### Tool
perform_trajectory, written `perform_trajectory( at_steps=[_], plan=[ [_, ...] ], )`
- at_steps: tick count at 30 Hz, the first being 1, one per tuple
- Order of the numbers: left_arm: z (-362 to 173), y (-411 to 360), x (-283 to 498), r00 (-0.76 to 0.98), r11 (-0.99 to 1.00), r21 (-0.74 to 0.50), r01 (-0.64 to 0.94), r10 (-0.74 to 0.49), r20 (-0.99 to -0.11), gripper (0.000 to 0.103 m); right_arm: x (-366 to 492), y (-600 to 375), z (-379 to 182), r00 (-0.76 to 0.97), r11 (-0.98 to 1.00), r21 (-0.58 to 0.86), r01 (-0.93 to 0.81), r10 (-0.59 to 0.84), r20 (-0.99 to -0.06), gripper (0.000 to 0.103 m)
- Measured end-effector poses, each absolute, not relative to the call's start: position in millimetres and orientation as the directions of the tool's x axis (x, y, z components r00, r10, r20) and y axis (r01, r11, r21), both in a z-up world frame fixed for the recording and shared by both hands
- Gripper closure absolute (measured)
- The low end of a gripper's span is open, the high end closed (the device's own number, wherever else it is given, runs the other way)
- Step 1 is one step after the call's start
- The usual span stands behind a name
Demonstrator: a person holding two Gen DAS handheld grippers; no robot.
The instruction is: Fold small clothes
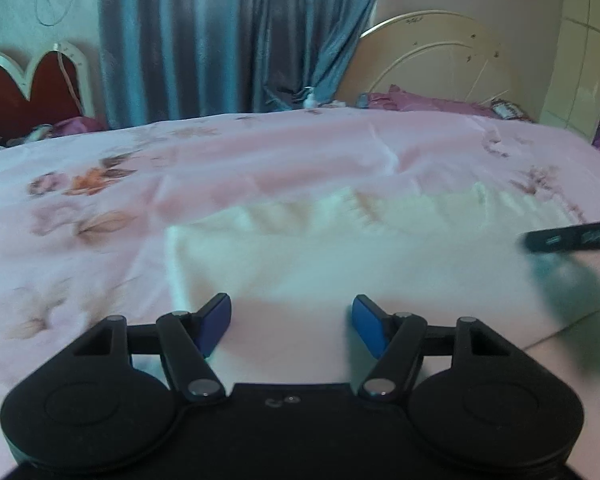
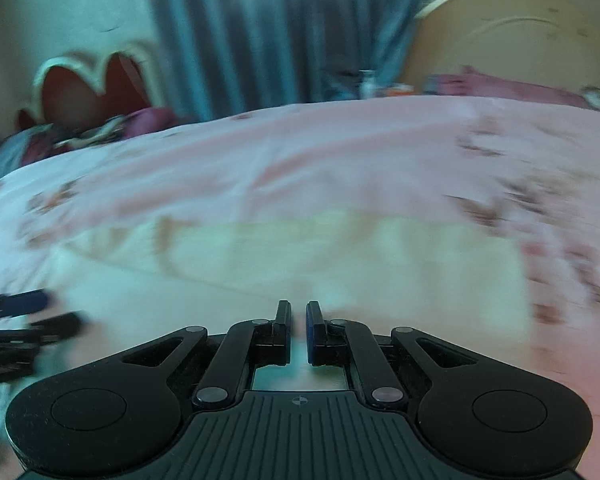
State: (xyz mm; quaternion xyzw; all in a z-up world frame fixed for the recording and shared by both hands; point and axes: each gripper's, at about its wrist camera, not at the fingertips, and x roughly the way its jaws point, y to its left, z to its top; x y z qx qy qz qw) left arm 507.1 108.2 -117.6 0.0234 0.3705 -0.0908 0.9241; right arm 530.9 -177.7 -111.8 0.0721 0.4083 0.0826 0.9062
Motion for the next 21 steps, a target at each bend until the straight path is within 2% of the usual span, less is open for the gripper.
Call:
perform_trajectory(
  at_steps=[5,7,10,16,21],
  plan=[
    [-117,115,502,0.708,0.981,-0.010,0.196,-0.149,-0.690,0.035,525,-205,-113,0.650,0.981,0.193,-0.026,0.163,-0.742,0.098],
    [-110,114,499,0.714,0.983,-0.014,0.182,-0.142,-0.686,0.043,518,-205,-105,0.660,0.984,0.174,-0.025,0.147,-0.737,0.098],
    [-100,110,485,0.728,0.980,-0.038,0.194,-0.170,-0.664,0.043,503,-194,-93,0.688,0.986,0.154,-0.067,0.158,-0.708,0.098],
    [-106,99,468,0.706,0.979,-0.039,0.201,-0.172,-0.687,0.042,489,-180,-104,0.637,0.981,0.150,-0.122,0.193,-0.746,0.097],
    [-112,104,460,0.692,0.982,-0.027,0.188,-0.152,-0.705,0.042,479,-192,-108,0.651,0.990,0.127,-0.057,0.133,-0.747,0.098]
  ],
)
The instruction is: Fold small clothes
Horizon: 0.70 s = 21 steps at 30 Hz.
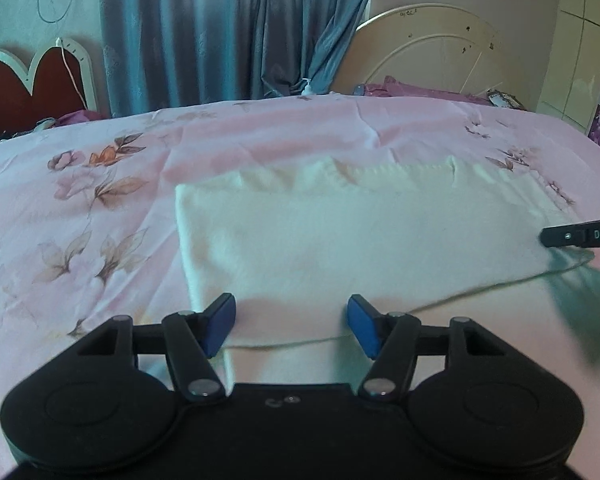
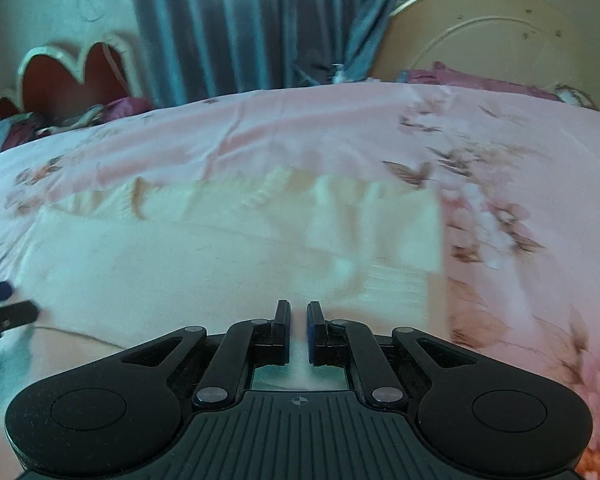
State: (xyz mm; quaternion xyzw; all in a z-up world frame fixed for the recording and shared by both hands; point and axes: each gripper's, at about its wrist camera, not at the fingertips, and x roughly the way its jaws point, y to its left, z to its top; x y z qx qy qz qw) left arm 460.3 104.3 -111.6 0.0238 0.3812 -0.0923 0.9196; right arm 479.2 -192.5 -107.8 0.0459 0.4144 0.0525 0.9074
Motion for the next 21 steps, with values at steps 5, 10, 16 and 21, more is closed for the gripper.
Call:
perform_trajectory(
  at_steps=[5,10,16,21],
  plan=[
    [-113,111,456,0.686,0.981,-0.021,0.192,-0.149,-0.712,0.042,475,-209,-110,0.640,0.991,0.133,-0.016,0.113,-0.760,0.098],
    [-110,111,455,0.693,0.982,-0.028,0.187,-0.152,-0.705,0.042,472,-205,-98,0.665,0.993,0.119,-0.008,0.094,-0.741,0.098],
    [-115,114,456,0.683,0.978,-0.033,0.204,-0.167,-0.711,0.041,469,-196,-109,0.634,0.995,0.102,-0.021,0.092,-0.768,0.098],
    [-119,110,454,0.685,0.974,-0.010,0.228,-0.167,-0.709,0.035,468,-195,-113,0.643,0.996,0.093,-0.015,0.081,-0.761,0.098]
  ],
)
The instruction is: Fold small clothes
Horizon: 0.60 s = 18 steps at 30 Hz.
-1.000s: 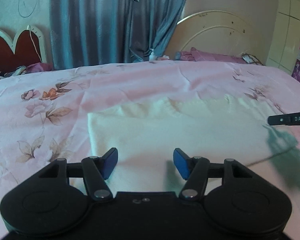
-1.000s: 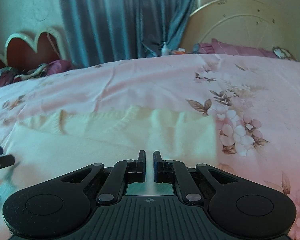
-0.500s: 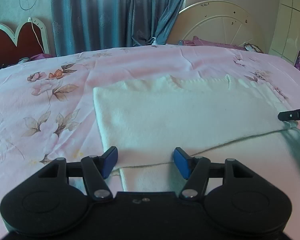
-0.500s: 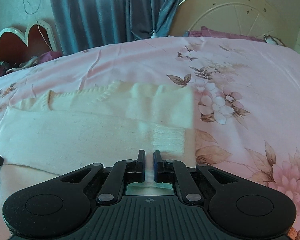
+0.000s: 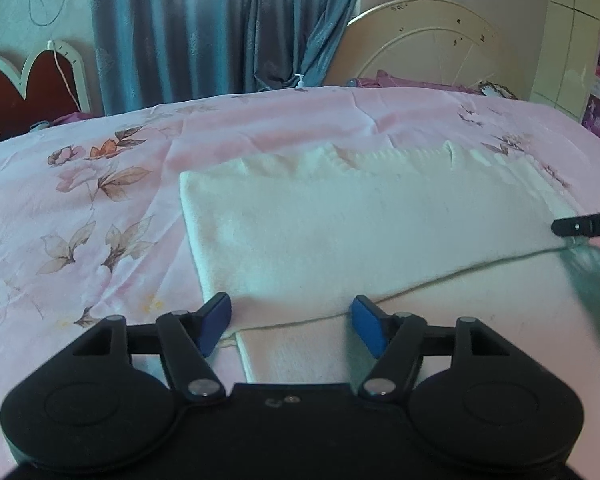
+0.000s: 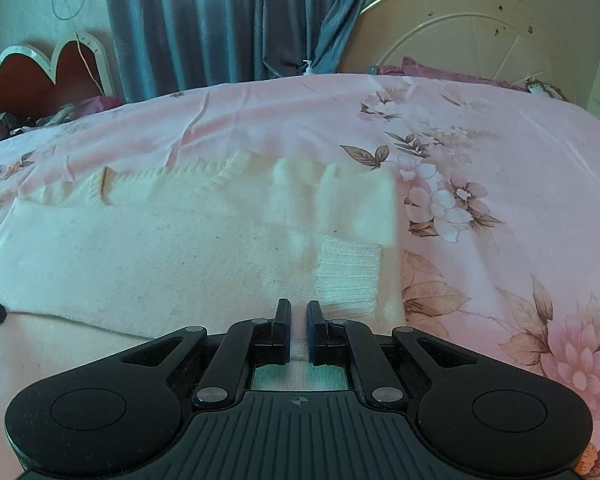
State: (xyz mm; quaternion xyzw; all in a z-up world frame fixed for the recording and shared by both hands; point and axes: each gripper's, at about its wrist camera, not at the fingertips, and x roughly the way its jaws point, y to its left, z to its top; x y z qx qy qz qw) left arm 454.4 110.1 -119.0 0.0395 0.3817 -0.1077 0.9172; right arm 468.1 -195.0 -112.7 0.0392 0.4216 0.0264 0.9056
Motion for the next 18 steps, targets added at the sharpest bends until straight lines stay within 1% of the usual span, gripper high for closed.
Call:
perform_trajectory(
  at_steps=[4,5,6,7,8,9,10,11,14,15,16,18],
  plan=[
    [-117,111,450,0.691,0.974,-0.009,0.226,-0.167,-0.704,0.029,472,-193,-112,0.631,0.997,0.078,-0.026,0.077,-0.772,0.098],
    [-115,112,448,0.694,0.976,-0.010,0.217,-0.161,-0.702,0.026,473,-194,-110,0.626,0.996,0.078,-0.029,0.080,-0.776,0.098],
    [-113,115,444,0.698,0.980,-0.010,0.201,-0.151,-0.700,0.021,472,-194,-107,0.626,0.997,0.078,-0.031,0.080,-0.775,0.097],
    [-111,118,441,0.702,0.982,-0.013,0.186,-0.143,-0.698,0.021,469,-194,-104,0.634,0.997,0.074,-0.031,0.077,-0.770,0.097],
    [-108,122,435,0.709,0.985,-0.019,0.174,-0.138,-0.691,0.021,465,-195,-101,0.647,0.997,0.074,-0.033,0.077,-0.758,0.087],
    [-106,126,429,0.716,0.987,-0.024,0.160,-0.133,-0.685,0.018,458,-197,-98,0.664,0.997,0.075,-0.028,0.075,-0.744,0.051],
    [-104,129,424,0.720,0.989,-0.024,0.147,-0.124,-0.683,0.017,453,-199,-95,0.682,0.997,0.076,-0.022,0.071,-0.728,0.039],
    [-102,132,417,0.722,0.990,-0.023,0.138,-0.116,-0.682,0.017,445,-202,-91,0.696,0.996,0.083,-0.027,0.078,-0.714,0.035],
    [-97,137,392,0.719,0.992,-0.007,0.125,-0.095,-0.689,0.017,423,-214,-83,0.697,0.992,0.121,-0.039,0.114,-0.708,0.035],
    [-96,138,383,0.714,0.991,-0.009,0.130,-0.100,-0.693,0.020,415,-220,-81,0.692,0.989,0.143,-0.042,0.132,-0.710,0.035],
    [-94,139,372,0.710,0.990,-0.013,0.137,-0.108,-0.696,0.026,404,-228,-78,0.690,0.984,0.175,-0.041,0.154,-0.707,0.035],
    [-94,141,352,0.692,0.989,-0.025,0.147,-0.121,-0.712,0.031,379,-246,-74,0.684,0.973,0.229,-0.034,0.190,-0.705,0.035]
  ],
)
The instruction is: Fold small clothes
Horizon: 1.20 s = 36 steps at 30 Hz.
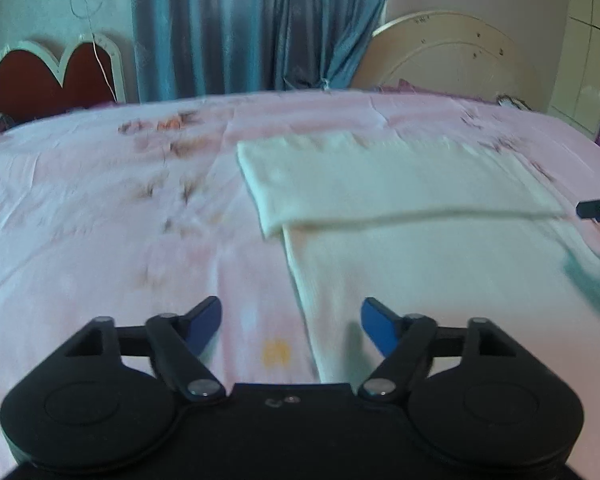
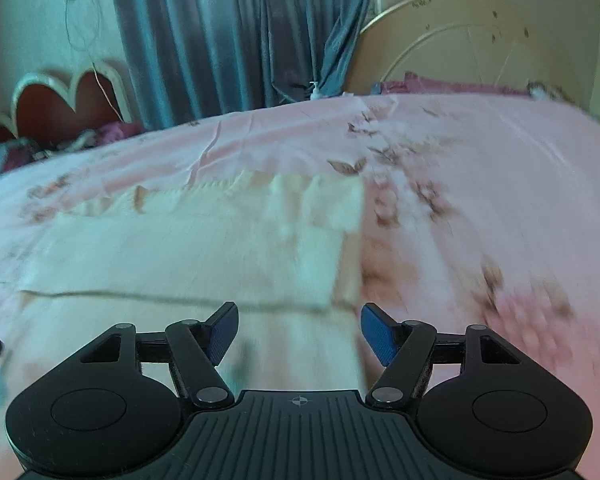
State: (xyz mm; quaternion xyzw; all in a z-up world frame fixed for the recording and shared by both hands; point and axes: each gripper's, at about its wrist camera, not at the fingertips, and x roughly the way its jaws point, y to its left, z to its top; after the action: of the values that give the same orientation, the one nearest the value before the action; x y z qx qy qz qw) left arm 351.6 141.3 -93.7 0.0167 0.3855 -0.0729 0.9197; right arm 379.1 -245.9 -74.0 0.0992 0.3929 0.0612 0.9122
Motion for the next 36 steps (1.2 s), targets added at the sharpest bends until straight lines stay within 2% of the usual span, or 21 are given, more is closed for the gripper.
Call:
perform_trajectory(
  at_steps=[1,3,4,9,10,13,20,23,25,26,27,30,31,32,33,34,36],
  plan=[
    [-94,142,340,0.681,0.987,-0.038,0.154,-0.134,-0.720,0.033,367,-252,-72,0.678,0.968,0.250,-0.031,0.205,-0.706,0.035],
    [-93,143,317,0.666,0.986,-0.056,0.159,-0.149,-0.731,0.039,337,-270,-72,0.658,0.954,0.299,-0.022,0.238,-0.714,0.052],
    [-94,143,306,0.653,0.985,-0.070,0.160,-0.159,-0.741,0.044,324,-276,-72,0.651,0.949,0.316,-0.015,0.249,-0.717,0.054],
    [-94,146,253,0.618,0.978,-0.174,0.113,-0.206,-0.759,0.048,253,-310,-79,0.609,0.898,0.439,0.032,0.330,-0.721,0.055],
    [-93,145,243,0.613,0.977,-0.185,0.108,-0.212,-0.761,0.053,239,-313,-81,0.602,0.892,0.450,0.034,0.342,-0.722,0.055],
    [-92,143,214,0.596,0.969,-0.222,0.105,-0.240,-0.767,0.055,204,-316,-89,0.574,0.881,0.472,0.026,0.373,-0.729,0.055],
    [-97,150,157,0.558,0.942,-0.327,0.077,-0.313,-0.768,0.056,146,-316,-93,0.540,0.818,0.575,-0.006,0.487,-0.687,0.055],
    [-99,158,146,0.550,0.906,-0.420,0.043,-0.372,-0.747,0.063,132,-315,-94,0.528,0.783,0.621,-0.010,0.532,-0.662,0.056],
    [-102,163,140,0.547,0.872,-0.489,0.022,-0.420,-0.724,0.066,128,-313,-96,0.516,0.765,0.644,-0.017,0.558,-0.649,0.063],
    [-104,165,139,0.547,0.855,-0.519,0.013,-0.440,-0.712,0.068,127,-313,-97,0.508,0.756,0.654,-0.018,0.570,-0.645,0.075],
    [-107,167,138,0.547,0.836,-0.548,0.003,-0.460,-0.699,0.069,126,-314,-99,0.505,0.745,0.667,-0.014,0.581,-0.638,0.079],
    [-119,173,140,0.554,0.781,-0.623,-0.025,-0.508,-0.659,0.073,128,-319,-102,0.508,0.699,0.716,0.001,0.616,-0.602,0.083],
    [-122,176,141,0.557,0.771,-0.636,-0.035,-0.513,-0.652,0.078,129,-319,-103,0.504,0.691,0.723,-0.002,0.625,-0.596,0.086],
    [-124,176,141,0.558,0.766,-0.642,-0.043,-0.514,-0.651,0.081,130,-319,-104,0.500,0.693,0.721,-0.003,0.625,-0.599,0.095],
    [-124,177,142,0.558,0.770,-0.636,-0.047,-0.508,-0.656,0.092,131,-320,-102,0.506,0.693,0.721,-0.012,0.626,-0.594,0.100],
    [-123,177,141,0.565,0.777,-0.628,-0.044,-0.499,-0.657,0.096,129,-320,-99,0.514,0.685,0.728,-0.027,0.635,-0.577,0.100],
    [-115,179,134,0.611,0.754,-0.656,-0.012,-0.514,-0.602,0.096,124,-324,-87,0.551,0.683,0.726,-0.073,0.635,-0.541,0.100]
  ],
)
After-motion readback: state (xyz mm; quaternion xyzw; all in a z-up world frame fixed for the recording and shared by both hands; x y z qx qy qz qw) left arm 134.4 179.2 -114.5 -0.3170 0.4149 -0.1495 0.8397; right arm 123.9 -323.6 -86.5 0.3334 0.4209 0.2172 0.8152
